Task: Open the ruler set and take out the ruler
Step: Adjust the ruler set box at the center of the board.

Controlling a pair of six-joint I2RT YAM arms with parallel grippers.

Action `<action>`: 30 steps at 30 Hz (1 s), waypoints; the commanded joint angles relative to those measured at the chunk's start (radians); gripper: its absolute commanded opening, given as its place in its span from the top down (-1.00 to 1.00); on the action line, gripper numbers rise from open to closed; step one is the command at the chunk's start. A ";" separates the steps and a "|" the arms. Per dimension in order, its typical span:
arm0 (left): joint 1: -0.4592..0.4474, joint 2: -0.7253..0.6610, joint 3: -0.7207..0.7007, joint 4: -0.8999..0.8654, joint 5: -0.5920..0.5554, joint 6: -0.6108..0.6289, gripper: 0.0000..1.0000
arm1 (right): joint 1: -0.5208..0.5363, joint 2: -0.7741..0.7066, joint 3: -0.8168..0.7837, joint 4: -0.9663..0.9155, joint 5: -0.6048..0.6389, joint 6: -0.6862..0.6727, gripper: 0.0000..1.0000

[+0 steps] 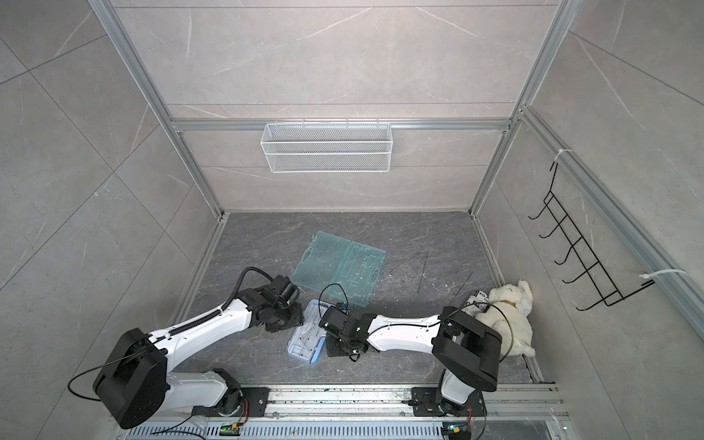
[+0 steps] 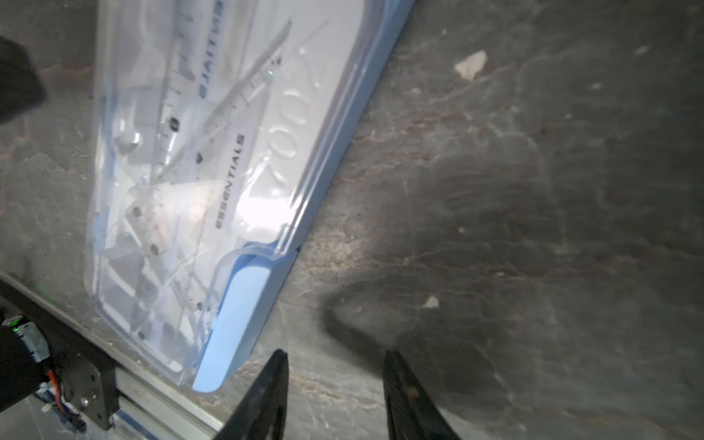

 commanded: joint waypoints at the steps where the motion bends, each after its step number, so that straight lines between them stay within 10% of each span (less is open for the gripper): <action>1: 0.054 -0.048 -0.012 0.008 0.025 0.012 -0.13 | 0.004 0.028 0.040 -0.015 0.042 0.021 0.14; 8: 0.073 0.025 0.035 -0.118 -0.063 0.008 0.20 | 0.004 0.047 0.079 -0.048 0.092 0.015 0.33; 30: -0.014 0.079 -0.039 -0.117 -0.029 -0.050 0.29 | -0.042 0.179 0.278 -0.108 0.116 -0.113 0.37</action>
